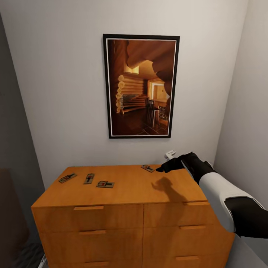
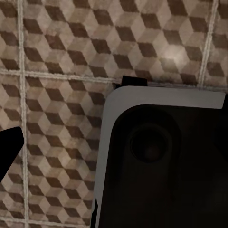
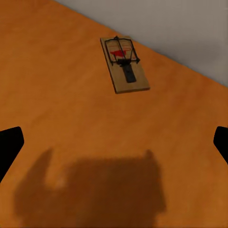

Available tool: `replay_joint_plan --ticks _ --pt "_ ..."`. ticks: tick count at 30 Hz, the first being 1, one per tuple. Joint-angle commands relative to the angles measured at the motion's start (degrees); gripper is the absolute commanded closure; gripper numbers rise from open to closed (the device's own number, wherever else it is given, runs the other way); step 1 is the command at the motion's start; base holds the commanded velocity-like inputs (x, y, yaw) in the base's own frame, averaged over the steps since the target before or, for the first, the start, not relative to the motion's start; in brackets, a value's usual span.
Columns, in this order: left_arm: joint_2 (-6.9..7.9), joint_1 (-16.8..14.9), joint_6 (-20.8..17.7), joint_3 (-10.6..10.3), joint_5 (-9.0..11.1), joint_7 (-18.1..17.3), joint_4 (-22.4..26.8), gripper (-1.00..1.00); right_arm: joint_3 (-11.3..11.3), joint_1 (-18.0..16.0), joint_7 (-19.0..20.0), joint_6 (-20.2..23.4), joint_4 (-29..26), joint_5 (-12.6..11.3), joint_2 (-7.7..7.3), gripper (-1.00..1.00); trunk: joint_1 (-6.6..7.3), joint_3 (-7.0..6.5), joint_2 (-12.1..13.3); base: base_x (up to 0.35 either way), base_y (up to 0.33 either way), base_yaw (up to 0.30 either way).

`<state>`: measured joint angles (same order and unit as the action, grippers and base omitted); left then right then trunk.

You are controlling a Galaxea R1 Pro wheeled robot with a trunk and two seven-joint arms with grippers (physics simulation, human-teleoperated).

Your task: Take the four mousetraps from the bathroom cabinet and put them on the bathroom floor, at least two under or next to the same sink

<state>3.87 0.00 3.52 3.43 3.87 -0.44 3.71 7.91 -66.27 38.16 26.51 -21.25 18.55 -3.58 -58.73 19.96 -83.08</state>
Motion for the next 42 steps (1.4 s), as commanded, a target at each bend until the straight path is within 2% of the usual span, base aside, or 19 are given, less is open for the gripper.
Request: replay_joint_plan --ticks 1,23,42 --pt "0.0 0.0 0.0 0.0 0.0 0.0 0.0 -1.0 0.0 0.0 0.0 -0.1 0.2 0.0 0.02 -1.0 0.0 0.0 0.0 0.019 0.0 0.0" --pt "0.0 0.0 0.0 0.0 0.0 0.0 0.0 -1.0 0.0 0.0 0.0 -3.0 2.7 0.0 0.21 -1.0 0.0 0.0 0.0 0.052 0.0 0.0" --pt "0.0 0.0 0.0 0.0 0.0 0.0 -0.7 -1.0 -0.1 0.0 0.1 -3.3 2.8 -0.1 -0.11 -1.0 0.0 0.0 0.0 0.041 0.0 0.0"
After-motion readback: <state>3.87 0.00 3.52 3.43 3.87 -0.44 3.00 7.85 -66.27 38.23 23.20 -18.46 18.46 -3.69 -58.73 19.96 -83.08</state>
